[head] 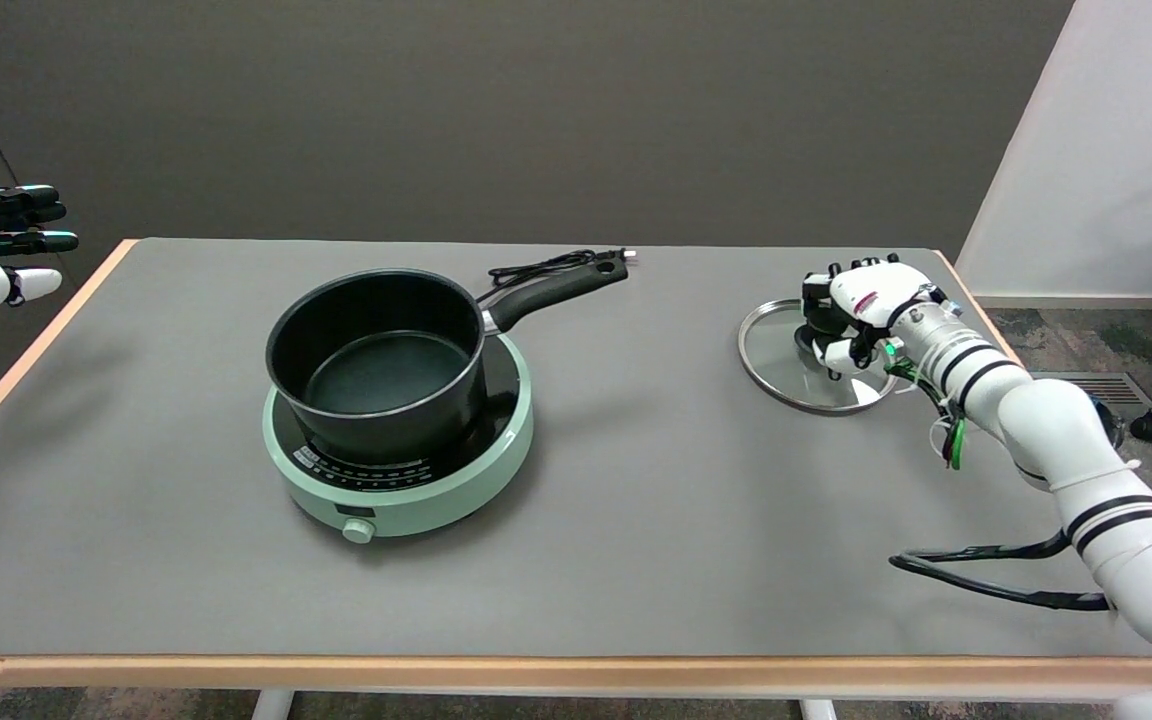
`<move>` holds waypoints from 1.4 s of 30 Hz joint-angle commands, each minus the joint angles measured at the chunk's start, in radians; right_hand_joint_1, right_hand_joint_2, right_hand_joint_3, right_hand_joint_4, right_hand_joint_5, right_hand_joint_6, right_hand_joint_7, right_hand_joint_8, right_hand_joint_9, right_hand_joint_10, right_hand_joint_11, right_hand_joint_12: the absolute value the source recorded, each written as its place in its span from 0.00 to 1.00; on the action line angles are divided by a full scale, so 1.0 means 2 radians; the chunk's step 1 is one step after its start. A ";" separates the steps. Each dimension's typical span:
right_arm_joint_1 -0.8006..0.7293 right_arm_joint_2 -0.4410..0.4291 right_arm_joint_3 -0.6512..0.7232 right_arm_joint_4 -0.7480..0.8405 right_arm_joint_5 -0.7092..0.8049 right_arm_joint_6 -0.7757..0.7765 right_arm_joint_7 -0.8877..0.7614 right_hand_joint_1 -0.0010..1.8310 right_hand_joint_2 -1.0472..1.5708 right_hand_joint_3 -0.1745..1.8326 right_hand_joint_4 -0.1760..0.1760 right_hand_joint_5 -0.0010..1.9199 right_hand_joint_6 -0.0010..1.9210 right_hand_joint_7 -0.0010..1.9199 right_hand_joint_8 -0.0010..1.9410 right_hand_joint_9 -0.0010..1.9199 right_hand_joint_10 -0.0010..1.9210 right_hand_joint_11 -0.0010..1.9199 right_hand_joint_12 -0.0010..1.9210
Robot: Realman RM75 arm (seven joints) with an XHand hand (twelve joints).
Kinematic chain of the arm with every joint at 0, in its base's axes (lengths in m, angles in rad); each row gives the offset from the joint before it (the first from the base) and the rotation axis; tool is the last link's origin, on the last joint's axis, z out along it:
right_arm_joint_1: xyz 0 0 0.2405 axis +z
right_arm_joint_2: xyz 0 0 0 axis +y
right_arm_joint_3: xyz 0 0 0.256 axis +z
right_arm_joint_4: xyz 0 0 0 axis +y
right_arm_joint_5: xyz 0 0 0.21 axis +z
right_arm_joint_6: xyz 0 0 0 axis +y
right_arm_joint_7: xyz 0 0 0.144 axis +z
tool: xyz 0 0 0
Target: Pick up the pot lid.
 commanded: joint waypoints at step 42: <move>-0.008 0.021 -0.004 0.123 0.039 -0.007 0.009 0.73 0.75 0.36 1.00 0.27 0.70 0.43 0.72 0.41 0.96 0.24 1.00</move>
